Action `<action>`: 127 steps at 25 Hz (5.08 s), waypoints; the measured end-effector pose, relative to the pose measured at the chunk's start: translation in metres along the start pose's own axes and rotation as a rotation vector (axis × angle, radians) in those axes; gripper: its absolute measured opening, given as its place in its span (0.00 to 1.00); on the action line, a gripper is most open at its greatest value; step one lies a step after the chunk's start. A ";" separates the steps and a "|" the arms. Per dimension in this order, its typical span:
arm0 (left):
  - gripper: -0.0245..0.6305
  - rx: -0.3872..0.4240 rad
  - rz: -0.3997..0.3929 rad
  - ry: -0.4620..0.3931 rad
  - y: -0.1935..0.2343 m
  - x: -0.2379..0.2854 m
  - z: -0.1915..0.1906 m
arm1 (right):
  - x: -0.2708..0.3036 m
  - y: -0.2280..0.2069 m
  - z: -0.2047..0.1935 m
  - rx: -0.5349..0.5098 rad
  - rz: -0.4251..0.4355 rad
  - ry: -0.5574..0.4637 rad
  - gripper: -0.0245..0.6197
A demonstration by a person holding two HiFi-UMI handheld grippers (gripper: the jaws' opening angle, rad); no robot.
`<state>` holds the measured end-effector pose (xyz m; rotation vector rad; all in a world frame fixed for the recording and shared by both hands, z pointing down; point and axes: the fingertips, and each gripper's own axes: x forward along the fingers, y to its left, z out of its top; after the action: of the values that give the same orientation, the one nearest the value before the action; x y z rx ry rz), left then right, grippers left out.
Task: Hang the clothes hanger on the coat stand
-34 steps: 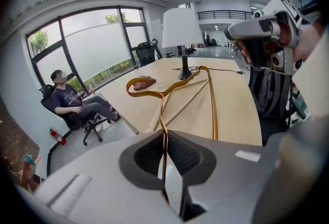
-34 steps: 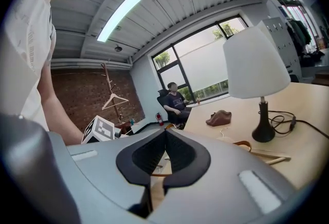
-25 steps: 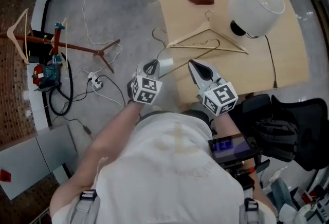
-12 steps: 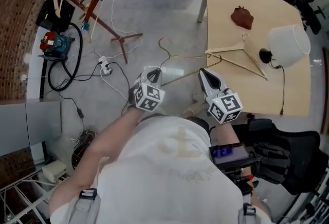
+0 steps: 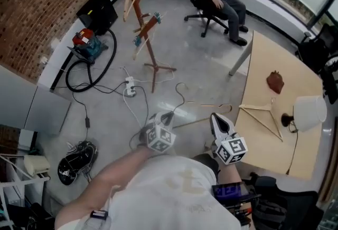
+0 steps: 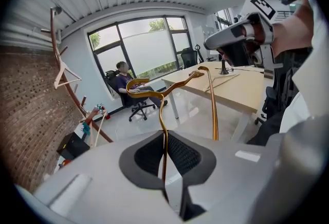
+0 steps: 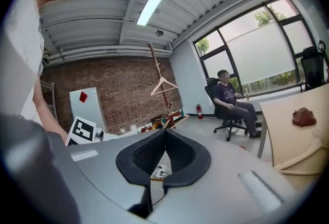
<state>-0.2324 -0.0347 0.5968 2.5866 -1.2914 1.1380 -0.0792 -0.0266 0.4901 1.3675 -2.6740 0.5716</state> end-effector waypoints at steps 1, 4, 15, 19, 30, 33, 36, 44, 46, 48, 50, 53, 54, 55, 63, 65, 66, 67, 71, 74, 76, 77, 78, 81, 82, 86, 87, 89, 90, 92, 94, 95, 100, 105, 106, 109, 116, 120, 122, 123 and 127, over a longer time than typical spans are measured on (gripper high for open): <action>0.07 0.003 0.023 -0.005 0.010 -0.007 -0.005 | 0.010 0.011 0.003 -0.006 0.029 -0.007 0.06; 0.07 0.013 0.095 -0.023 0.035 -0.021 -0.011 | 0.033 0.035 0.013 -0.034 0.098 -0.016 0.06; 0.07 0.034 0.249 -0.028 0.094 -0.033 0.001 | 0.098 0.061 0.036 -0.074 0.297 -0.002 0.06; 0.07 0.099 0.287 -0.002 0.125 -0.032 0.020 | 0.129 0.065 0.052 -0.100 0.372 -0.007 0.06; 0.07 0.129 0.405 -0.004 0.219 0.014 0.087 | 0.212 0.032 0.121 -0.190 0.466 -0.052 0.06; 0.07 0.137 0.425 -0.017 0.236 0.025 0.110 | 0.224 0.015 0.138 -0.197 0.470 -0.057 0.06; 0.07 0.139 0.444 -0.023 0.254 0.033 0.128 | 0.238 0.002 0.146 -0.195 0.472 -0.057 0.06; 0.07 0.181 0.451 0.003 0.293 0.068 0.146 | 0.277 -0.016 0.152 -0.175 0.474 -0.037 0.06; 0.07 0.189 0.450 0.000 0.303 0.077 0.145 | 0.290 -0.018 0.153 -0.175 0.469 -0.033 0.06; 0.07 0.207 0.459 -0.002 0.317 0.088 0.143 | 0.306 -0.020 0.154 -0.175 0.469 -0.031 0.06; 0.07 0.219 0.462 -0.005 0.330 0.101 0.144 | 0.322 -0.024 0.154 -0.180 0.467 -0.025 0.06; 0.07 0.215 0.453 -0.007 0.346 0.116 0.141 | 0.344 -0.026 0.156 -0.186 0.462 -0.011 0.06; 0.07 0.212 0.453 -0.009 0.351 0.118 0.141 | 0.349 -0.026 0.157 -0.192 0.462 -0.010 0.06; 0.07 0.210 0.457 -0.012 0.356 0.119 0.141 | 0.354 -0.025 0.160 -0.201 0.461 -0.010 0.06; 0.07 0.205 0.540 -0.008 0.391 0.113 0.156 | 0.388 -0.029 0.185 -0.235 0.481 -0.049 0.06; 0.07 0.212 0.559 0.008 0.395 0.111 0.159 | 0.394 -0.026 0.192 -0.237 0.506 -0.059 0.06; 0.07 0.213 0.569 0.017 0.398 0.109 0.160 | 0.397 -0.024 0.196 -0.239 0.522 -0.064 0.06; 0.07 0.211 0.581 0.024 0.401 0.106 0.163 | 0.401 -0.021 0.201 -0.242 0.540 -0.071 0.06; 0.07 0.190 0.648 0.052 0.412 0.094 0.176 | 0.408 -0.003 0.224 -0.276 0.689 -0.103 0.06; 0.07 0.178 0.701 0.082 0.421 0.085 0.189 | 0.405 0.012 0.238 -0.326 0.819 -0.115 0.06; 0.07 0.157 0.731 0.093 0.428 0.079 0.199 | 0.408 0.012 0.245 -0.325 0.866 -0.119 0.06; 0.07 0.150 0.747 0.096 0.432 0.077 0.205 | 0.412 0.009 0.249 -0.313 0.881 -0.119 0.06; 0.07 0.149 0.766 0.098 0.436 0.074 0.212 | 0.417 0.004 0.251 -0.301 0.894 -0.118 0.06; 0.07 0.165 0.836 0.102 0.448 0.063 0.238 | 0.429 -0.012 0.254 -0.279 0.927 -0.103 0.06; 0.07 0.169 0.861 0.100 0.454 0.059 0.248 | 0.433 -0.017 0.254 -0.275 0.934 -0.097 0.06; 0.07 0.181 0.952 0.093 0.483 0.041 0.276 | 0.450 -0.029 0.254 -0.263 0.960 -0.082 0.06; 0.07 0.185 0.971 0.094 0.491 0.037 0.282 | 0.454 -0.030 0.255 -0.263 0.965 -0.083 0.06; 0.07 0.193 1.008 0.101 0.507 0.028 0.292 | 0.461 -0.033 0.258 -0.265 0.977 -0.085 0.06; 0.07 0.194 1.028 0.105 0.515 0.023 0.295 | 0.463 -0.034 0.261 -0.266 0.983 -0.088 0.06; 0.07 0.186 1.061 0.118 0.533 0.013 0.300 | 0.468 -0.033 0.264 -0.264 0.996 -0.094 0.06; 0.07 0.176 1.081 0.132 0.550 0.007 0.304 | 0.471 -0.034 0.264 -0.260 1.004 -0.091 0.06; 0.07 0.170 1.085 0.141 0.557 0.005 0.306 | 0.473 -0.035 0.263 -0.257 1.007 -0.086 0.06; 0.07 0.115 1.092 0.181 0.590 0.003 0.303 | 0.481 -0.036 0.260 -0.242 1.014 -0.067 0.06; 0.07 0.095 1.078 0.230 0.602 0.011 0.298 | 0.487 -0.040 0.261 -0.238 1.011 -0.066 0.06; 0.07 0.093 1.072 0.236 0.602 0.015 0.296 | 0.488 -0.041 0.261 -0.237 1.009 -0.065 0.06; 0.07 0.101 1.064 0.259 0.602 0.023 0.289 | 0.491 -0.041 0.261 -0.236 1.008 -0.065 0.06; 0.08 0.190 1.060 0.355 0.602 0.036 0.277 | 0.496 -0.035 0.260 -0.233 1.014 -0.047 0.06; 0.07 0.211 1.070 0.377 0.598 0.041 0.263 | 0.498 -0.033 0.256 -0.233 1.014 -0.043 0.06; 0.07 0.216 1.077 0.380 0.597 0.041 0.258 | 0.499 -0.032 0.255 -0.229 1.012 -0.039 0.06; 0.07 0.216 1.077 0.376 0.598 0.040 0.256 | 0.500 -0.032 0.255 -0.227 1.009 -0.037 0.06; 0.07 0.211 1.064 0.353 0.601 0.038 0.255 | 0.503 -0.027 0.257 -0.223 1.002 -0.033 0.06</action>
<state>-0.4894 -0.5382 0.2689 1.5415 -2.6057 1.7771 -0.3339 -0.5196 0.3805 -0.0983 -3.1670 0.2625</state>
